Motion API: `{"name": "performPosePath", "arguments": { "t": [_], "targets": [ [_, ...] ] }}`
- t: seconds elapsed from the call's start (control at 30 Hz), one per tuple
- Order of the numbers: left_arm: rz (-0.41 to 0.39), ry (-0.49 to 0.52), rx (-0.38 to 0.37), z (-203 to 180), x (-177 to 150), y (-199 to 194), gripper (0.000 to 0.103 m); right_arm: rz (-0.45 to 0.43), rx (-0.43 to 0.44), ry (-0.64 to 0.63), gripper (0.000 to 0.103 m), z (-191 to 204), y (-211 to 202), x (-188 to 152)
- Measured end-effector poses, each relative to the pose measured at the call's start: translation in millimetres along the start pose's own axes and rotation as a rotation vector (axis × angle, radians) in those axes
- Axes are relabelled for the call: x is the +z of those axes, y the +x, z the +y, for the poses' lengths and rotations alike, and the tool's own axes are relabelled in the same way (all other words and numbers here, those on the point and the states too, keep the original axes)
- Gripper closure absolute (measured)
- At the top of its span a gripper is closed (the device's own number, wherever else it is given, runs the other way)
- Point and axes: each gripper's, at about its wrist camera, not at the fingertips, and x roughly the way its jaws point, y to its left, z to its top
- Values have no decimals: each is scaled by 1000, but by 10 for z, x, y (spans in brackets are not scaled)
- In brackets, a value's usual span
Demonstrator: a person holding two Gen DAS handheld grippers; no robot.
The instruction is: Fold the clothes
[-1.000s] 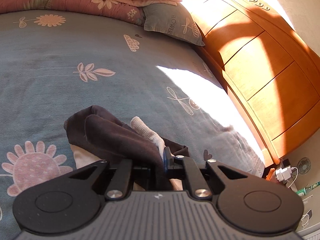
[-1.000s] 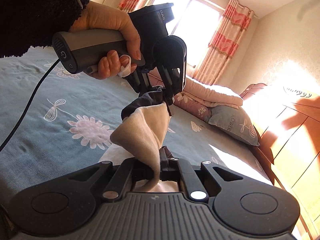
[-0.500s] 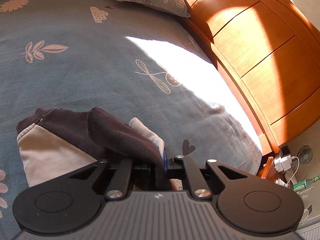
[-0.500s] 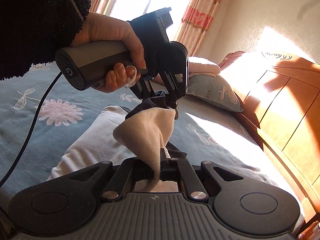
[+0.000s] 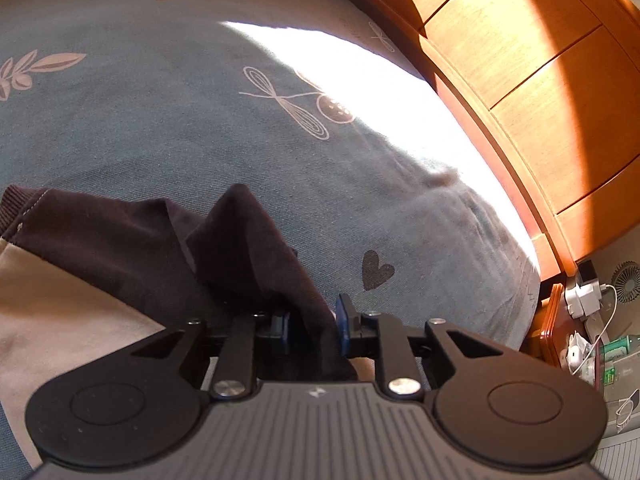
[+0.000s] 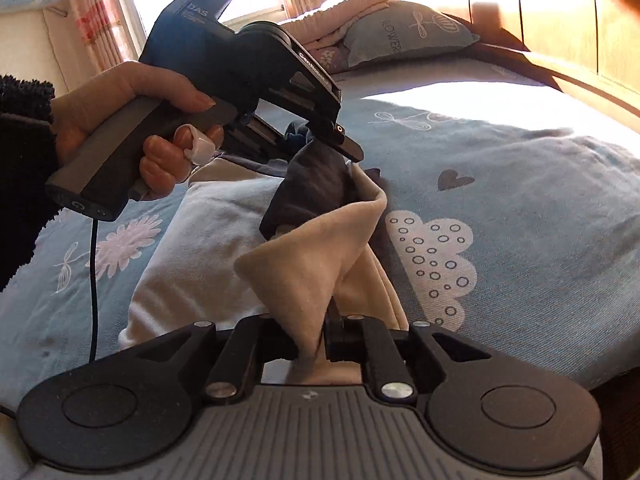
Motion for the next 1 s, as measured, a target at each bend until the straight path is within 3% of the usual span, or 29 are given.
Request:
{"name": "performPosePath", "arguments": {
  "t": [0.1, 0.17, 0.3, 0.53, 0.63, 0.73, 0.93, 1.0],
  "targets": [
    [-34, -13, -63, -4, 33, -61, 69, 35, 80, 136, 78, -191, 53, -45],
    [-49, -14, -81, -1, 45, -135, 69, 50, 134, 218, 74, -297, 78, -78],
    [-96, 80, -59, 30, -89, -404, 67, 59, 216, 334, 70, -440, 109, -136],
    [-145, 425, 125, 92, -974, -991, 57, 61, 287, 458, 69, -591, 181, -168],
    [-161, 438, 161, 215, -1342, -1164, 57, 59, 313, 489, 69, -644, 194, -175],
    [-187, 426, 127, 288, -1505, -1246, 57, 60, 310, 491, 69, -660, 183, -186],
    [-244, 404, 109, 297, -1179, -1095, 56, 57, 257, 429, 69, -514, 151, -160],
    [-229, 393, 117, 333, -1097, -944, 56, 58, 256, 415, 70, -460, 128, -160]
  ]
}}
